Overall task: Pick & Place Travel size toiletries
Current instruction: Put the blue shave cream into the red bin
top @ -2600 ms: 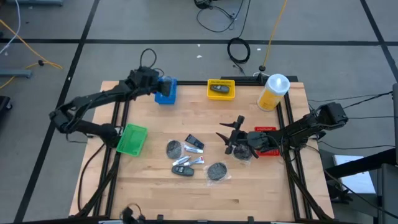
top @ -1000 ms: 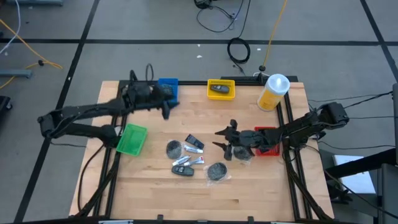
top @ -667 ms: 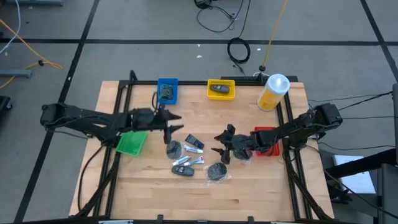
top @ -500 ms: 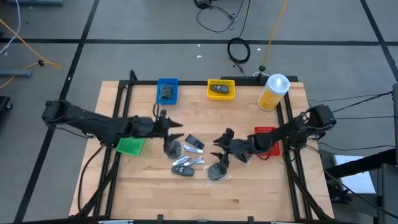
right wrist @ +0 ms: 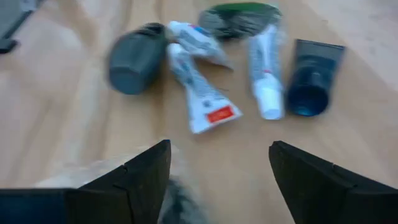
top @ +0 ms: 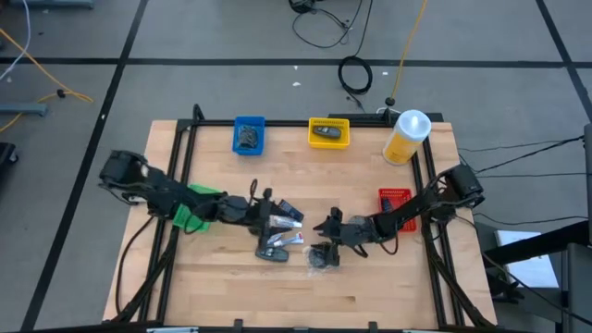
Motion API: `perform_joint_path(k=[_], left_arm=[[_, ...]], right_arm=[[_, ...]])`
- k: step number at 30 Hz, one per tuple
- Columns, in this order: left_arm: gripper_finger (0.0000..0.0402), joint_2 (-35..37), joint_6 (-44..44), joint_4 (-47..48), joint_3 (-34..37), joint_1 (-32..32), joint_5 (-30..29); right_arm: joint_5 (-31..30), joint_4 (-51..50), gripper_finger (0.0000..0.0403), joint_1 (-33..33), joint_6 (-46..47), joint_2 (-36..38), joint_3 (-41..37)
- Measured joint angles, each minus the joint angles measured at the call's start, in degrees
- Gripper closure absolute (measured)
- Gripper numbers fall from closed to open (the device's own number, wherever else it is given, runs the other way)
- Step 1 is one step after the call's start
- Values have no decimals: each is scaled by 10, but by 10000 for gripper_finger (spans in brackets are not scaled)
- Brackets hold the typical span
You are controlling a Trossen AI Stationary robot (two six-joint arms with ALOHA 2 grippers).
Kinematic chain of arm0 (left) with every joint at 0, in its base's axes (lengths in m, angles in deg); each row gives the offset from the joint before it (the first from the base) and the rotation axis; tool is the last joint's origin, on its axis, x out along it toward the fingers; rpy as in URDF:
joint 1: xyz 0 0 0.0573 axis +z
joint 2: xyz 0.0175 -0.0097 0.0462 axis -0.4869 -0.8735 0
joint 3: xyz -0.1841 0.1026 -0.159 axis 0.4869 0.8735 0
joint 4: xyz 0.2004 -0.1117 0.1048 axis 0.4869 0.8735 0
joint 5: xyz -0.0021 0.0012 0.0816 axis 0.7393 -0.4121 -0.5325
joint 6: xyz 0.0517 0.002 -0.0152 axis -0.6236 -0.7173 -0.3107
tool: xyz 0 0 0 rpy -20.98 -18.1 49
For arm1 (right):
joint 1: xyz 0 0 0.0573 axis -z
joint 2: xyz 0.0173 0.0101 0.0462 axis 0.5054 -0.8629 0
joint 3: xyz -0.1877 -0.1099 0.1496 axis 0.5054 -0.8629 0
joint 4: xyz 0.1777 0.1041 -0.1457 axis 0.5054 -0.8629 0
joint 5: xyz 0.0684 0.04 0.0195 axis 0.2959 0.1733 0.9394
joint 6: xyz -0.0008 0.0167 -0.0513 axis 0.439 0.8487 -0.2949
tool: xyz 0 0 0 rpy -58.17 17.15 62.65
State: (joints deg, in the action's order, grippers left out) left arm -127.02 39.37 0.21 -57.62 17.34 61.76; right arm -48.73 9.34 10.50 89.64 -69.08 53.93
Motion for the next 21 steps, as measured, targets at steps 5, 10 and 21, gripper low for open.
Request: perform_joint_path(k=[5, 10, 21], left_arm=[[206, -55, 33, -9, -8, 2, -2], [206, -76, 8, 38, -25, -22, -33], [180, -80, 9, 158, -75, -63, -92]], right_arm=[[-37, 1, 146, -20, -4, -4, 0], [-61, 11, 147, -30, -4, -4, 0], [-62, 17, 147, -48, -28, -4, 0]])
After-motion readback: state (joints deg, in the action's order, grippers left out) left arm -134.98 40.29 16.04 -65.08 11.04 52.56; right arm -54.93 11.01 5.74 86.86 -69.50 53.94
